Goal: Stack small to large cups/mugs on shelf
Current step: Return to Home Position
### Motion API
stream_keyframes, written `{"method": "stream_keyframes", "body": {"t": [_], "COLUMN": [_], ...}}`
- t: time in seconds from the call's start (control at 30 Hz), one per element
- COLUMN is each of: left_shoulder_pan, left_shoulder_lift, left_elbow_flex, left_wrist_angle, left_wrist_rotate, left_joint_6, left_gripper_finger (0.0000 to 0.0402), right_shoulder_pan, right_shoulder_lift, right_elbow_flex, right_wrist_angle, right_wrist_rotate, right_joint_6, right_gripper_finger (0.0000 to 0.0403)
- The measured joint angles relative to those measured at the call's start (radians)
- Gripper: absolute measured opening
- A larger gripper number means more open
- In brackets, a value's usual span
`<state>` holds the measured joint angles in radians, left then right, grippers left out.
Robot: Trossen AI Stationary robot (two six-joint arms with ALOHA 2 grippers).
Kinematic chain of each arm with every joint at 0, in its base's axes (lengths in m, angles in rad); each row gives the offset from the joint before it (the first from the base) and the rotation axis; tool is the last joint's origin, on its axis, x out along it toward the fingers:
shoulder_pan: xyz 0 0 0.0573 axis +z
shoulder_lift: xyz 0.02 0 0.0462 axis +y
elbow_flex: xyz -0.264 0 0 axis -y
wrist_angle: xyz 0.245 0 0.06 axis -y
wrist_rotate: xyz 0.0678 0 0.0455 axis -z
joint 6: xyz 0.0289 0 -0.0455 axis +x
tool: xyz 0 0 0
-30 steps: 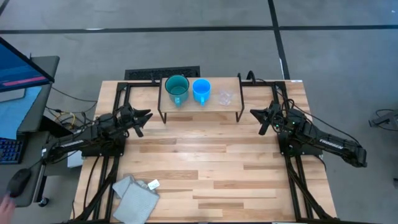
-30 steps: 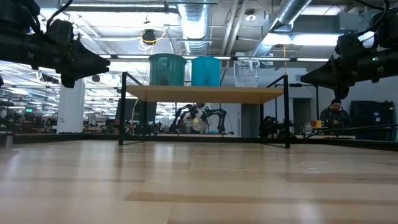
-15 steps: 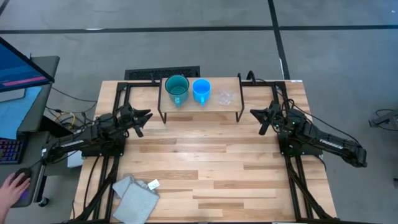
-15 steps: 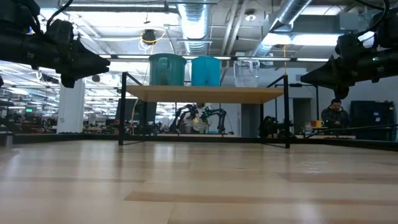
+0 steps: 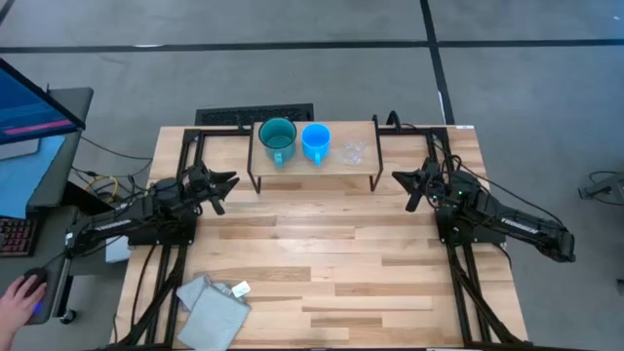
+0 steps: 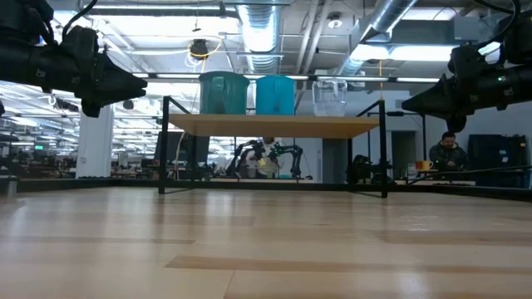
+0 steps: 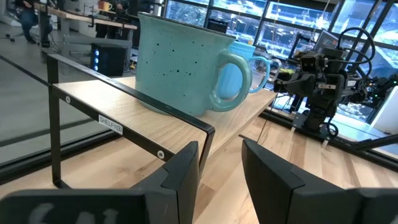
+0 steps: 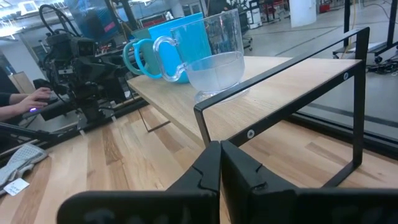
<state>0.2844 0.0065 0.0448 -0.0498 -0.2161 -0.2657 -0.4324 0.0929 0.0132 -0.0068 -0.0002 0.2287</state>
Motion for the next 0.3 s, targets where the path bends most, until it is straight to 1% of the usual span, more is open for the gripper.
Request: {"method": "stream_keyframes", "body": {"t": [0.3], "left_shoulder_pan": [0.000], "left_shoulder_lift": [0.000], "left_elbow_flex": [0.000], "left_wrist_angle": [0.000], "left_wrist_rotate": [0.000], "left_joint_6": [0.000], "left_gripper_finger": [0.0114], "right_shoulder_pan": [0.000], "right_shoulder_lift": [0.000], "right_elbow_flex": [0.000], "right_wrist_angle": [0.000], "right_wrist_rotate": [0.000], "right_joint_6": [0.000], "right_gripper_finger": [0.0031]}}
